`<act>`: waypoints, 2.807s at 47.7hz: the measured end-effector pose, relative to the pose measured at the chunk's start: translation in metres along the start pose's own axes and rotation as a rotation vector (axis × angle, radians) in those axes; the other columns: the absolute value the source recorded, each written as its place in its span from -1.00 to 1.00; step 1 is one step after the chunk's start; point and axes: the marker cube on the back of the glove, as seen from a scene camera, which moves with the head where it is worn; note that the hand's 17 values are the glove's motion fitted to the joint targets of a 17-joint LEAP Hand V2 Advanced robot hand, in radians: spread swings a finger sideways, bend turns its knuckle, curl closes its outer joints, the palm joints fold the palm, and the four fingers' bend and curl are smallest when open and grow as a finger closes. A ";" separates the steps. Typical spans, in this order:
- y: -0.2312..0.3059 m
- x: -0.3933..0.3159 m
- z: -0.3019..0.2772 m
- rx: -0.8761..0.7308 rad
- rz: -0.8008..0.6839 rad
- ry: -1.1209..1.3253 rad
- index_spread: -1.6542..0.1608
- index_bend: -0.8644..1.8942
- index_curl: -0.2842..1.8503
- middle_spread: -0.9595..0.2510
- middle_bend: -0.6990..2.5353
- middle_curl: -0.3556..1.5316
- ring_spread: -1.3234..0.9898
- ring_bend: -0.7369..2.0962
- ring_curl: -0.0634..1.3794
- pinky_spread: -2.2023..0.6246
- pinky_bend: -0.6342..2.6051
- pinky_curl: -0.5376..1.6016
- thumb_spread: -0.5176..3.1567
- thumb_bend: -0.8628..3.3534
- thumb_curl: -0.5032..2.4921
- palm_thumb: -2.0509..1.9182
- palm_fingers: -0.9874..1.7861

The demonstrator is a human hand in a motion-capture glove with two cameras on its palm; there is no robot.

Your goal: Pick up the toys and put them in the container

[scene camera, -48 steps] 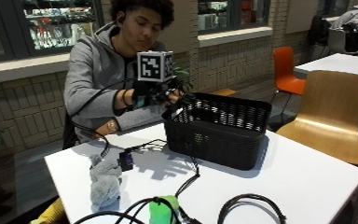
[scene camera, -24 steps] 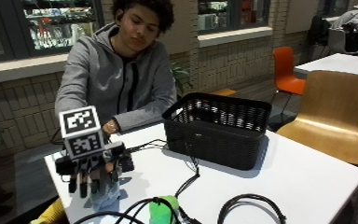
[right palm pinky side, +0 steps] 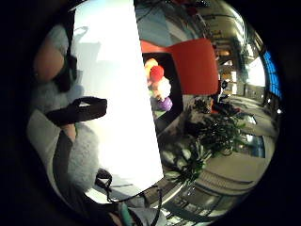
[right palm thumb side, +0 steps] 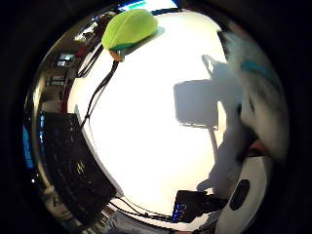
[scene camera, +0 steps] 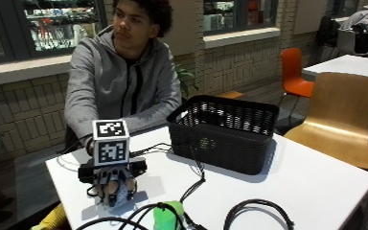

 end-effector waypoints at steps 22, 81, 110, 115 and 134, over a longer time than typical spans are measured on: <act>0.092 -0.172 -0.198 0.334 -0.553 -0.176 0.46 -0.09 -0.46 0.34 -0.40 -0.30 -0.15 0.36 -0.12 0.28 0.12 -0.10 -0.16 -0.41 -0.10 0.44 0.30; -0.074 -0.065 -0.092 -0.008 -0.390 -0.060 0.53 -0.31 -0.61 0.64 -0.45 -0.21 0.09 -0.13 -0.39 0.56 0.11 -0.16 0.04 -0.59 -0.33 0.11 -0.39; -0.114 -0.084 -0.011 0.069 -0.338 -0.159 0.52 0.04 -0.42 0.62 -0.48 -0.34 0.08 -0.20 -0.47 0.56 0.00 -0.23 0.08 -0.56 -0.40 0.15 -0.07; -0.109 -0.092 -0.019 0.126 -0.369 -0.107 0.52 -0.08 -0.46 0.53 -0.46 -0.34 -0.01 0.06 -0.37 0.40 0.12 -0.19 0.19 -0.49 -0.39 0.23 0.29; -0.041 -0.135 -0.150 0.110 -0.726 -0.281 0.47 -0.13 -0.35 0.20 -0.34 -0.18 -0.15 0.27 -0.06 0.29 0.20 -0.05 0.11 -0.41 -0.25 0.41 0.39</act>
